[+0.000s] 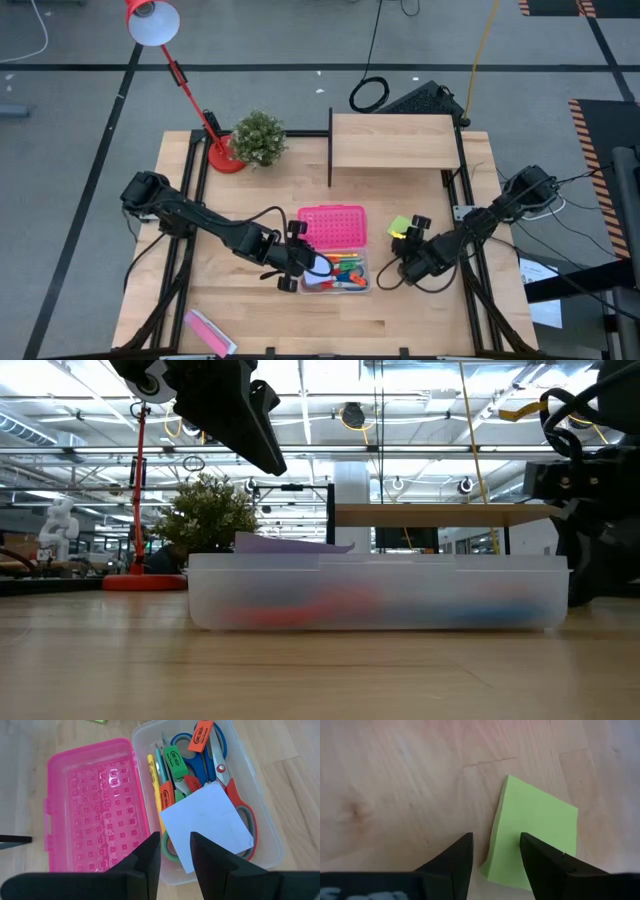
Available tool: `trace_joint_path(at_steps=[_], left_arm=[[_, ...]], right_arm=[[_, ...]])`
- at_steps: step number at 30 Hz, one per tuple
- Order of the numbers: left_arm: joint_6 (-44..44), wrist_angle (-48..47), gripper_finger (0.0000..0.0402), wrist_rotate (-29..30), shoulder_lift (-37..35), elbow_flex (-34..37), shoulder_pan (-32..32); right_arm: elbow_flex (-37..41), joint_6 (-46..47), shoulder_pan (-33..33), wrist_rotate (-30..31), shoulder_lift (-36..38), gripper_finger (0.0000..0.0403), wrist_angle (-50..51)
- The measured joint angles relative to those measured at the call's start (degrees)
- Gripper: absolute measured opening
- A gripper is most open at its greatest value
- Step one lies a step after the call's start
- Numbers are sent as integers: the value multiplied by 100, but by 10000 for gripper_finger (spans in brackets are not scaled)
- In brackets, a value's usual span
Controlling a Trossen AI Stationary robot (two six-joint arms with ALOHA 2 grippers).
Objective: Pack school essentials
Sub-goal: Put the green sticky notes into the supply box
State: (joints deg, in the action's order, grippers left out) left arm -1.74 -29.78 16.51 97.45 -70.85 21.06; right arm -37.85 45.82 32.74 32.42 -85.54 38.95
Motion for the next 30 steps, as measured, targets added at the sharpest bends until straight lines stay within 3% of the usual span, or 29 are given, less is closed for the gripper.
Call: trace_joint_path(at_steps=[8, 17, 24, 30], left_arm=[[0, 2, 108, 0, 0, 0, 0], [0, 5, 108, 2, 0, 0, 0], [-4, 53, 108, 6, 0, 0, 0], [140, 915, 108, 57, 4, 0, 0]], right_arm=[[4, 350, -6, 0, -2, 103, 572], [2, 387, -6, -177, -2, 9, 565], [-16, 383, -6, -415, 0, 6, 550], [-257, 206, -4, -568, 0, 1, 549]])
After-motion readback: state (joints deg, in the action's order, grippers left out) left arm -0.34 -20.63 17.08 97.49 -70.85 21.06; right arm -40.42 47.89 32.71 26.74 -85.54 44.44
